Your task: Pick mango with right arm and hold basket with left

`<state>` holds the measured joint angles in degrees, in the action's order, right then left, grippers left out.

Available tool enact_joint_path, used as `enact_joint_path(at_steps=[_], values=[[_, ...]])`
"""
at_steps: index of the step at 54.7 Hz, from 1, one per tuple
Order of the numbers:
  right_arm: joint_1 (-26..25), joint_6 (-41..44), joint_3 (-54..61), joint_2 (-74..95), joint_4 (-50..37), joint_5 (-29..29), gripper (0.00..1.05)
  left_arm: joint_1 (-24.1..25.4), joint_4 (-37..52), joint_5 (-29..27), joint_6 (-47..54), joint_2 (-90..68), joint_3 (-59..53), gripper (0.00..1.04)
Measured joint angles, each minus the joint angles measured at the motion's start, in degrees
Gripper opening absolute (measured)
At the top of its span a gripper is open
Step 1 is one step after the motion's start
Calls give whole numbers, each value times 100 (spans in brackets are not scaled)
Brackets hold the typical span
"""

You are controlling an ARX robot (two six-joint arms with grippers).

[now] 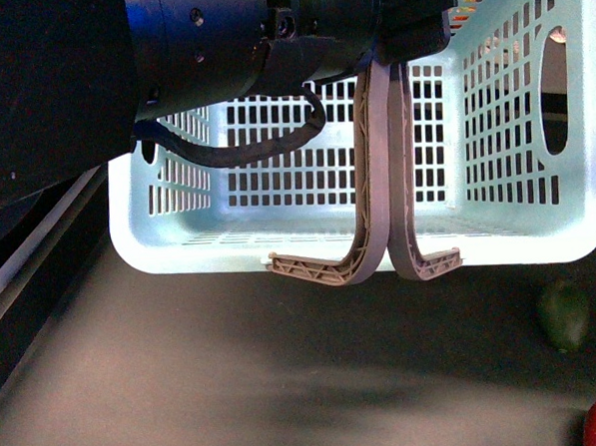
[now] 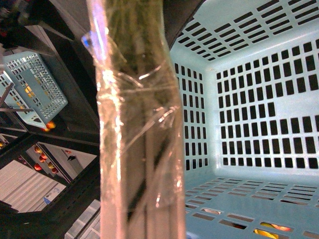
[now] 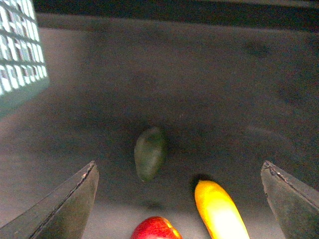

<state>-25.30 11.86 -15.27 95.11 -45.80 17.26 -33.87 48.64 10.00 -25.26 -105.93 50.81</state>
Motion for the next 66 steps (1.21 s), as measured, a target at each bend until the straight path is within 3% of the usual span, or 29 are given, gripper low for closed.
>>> enact_joint_path(at_steps=[33, 66], values=[[-564, 1108, -2288, 4006, 404, -533, 97, 0, 0, 0, -2, 0, 0, 7], [-557, 1255, -3565, 5355, 833, -835, 97, 0, 0, 2, -2, 0, 0, 7]])
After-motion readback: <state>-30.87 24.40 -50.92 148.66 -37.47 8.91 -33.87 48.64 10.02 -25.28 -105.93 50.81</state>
